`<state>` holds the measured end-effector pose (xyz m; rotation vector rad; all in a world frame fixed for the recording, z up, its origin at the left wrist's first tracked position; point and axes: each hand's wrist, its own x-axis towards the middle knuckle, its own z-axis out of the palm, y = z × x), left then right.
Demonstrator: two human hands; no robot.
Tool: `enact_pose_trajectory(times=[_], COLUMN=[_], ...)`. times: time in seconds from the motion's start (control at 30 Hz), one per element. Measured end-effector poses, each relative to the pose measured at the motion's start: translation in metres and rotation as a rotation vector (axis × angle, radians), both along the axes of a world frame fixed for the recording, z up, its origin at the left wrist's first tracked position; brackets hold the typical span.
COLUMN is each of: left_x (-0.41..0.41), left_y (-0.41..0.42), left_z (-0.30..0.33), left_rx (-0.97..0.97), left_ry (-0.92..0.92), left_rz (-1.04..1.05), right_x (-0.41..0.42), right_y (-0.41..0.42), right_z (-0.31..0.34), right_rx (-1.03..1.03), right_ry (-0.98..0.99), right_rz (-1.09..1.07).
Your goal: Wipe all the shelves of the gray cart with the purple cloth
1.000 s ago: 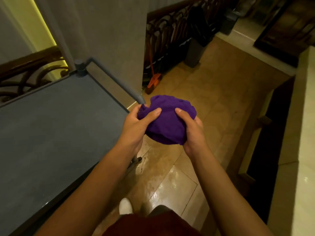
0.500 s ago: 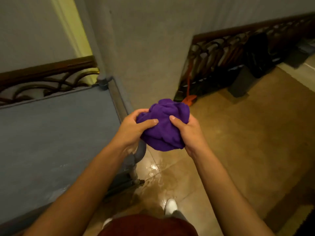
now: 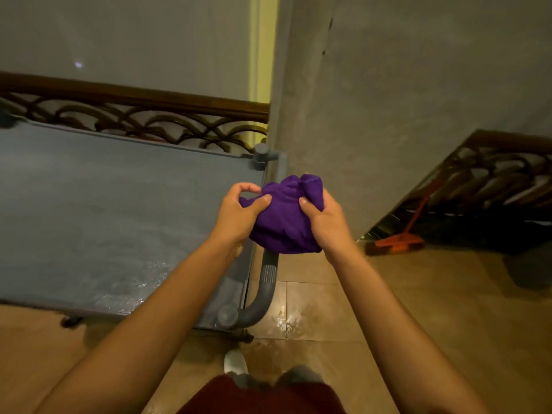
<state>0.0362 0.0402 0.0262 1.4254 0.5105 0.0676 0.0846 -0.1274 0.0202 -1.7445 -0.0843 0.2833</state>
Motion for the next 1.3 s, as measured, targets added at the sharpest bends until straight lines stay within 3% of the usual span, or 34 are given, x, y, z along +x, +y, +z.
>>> enact_pose_trajectory(times=[0.23,0.4,0.63,0.83,1.0,1.3], left_x=[0.058,0.068,0.072,0.076,0.072,0.057], left_y=[0.013,0.004,-0.013,-0.012,-0.007,-0.008], left_z=[-0.031,-0.077,-0.1,-0.094,-0.09,-0.081], left_rx=[0.137,0.095,-0.093,-0.066,0.107,0.179], left_ry=[0.048,0.186,0.321,0.376,0.294,0.268], left_rz=[0.134,0.321,0.227,0.223,0.289,0.273], right_x=[0.062,0.082,0.082,0.09,0.103,0.128], right_y=[0.012,0.006,0.001,0.0,-0.014,-0.013], right_z=[-0.036,-0.073,-0.096,-0.099,-0.093,-0.068], right_rx=[0.124,0.121,0.062,0.121,0.086,0.021], right_ry=[0.084,0.187,0.339,0.548,0.482,0.421], right_rz=[0.008,0.03,0.224,0.3,0.297,0.192])
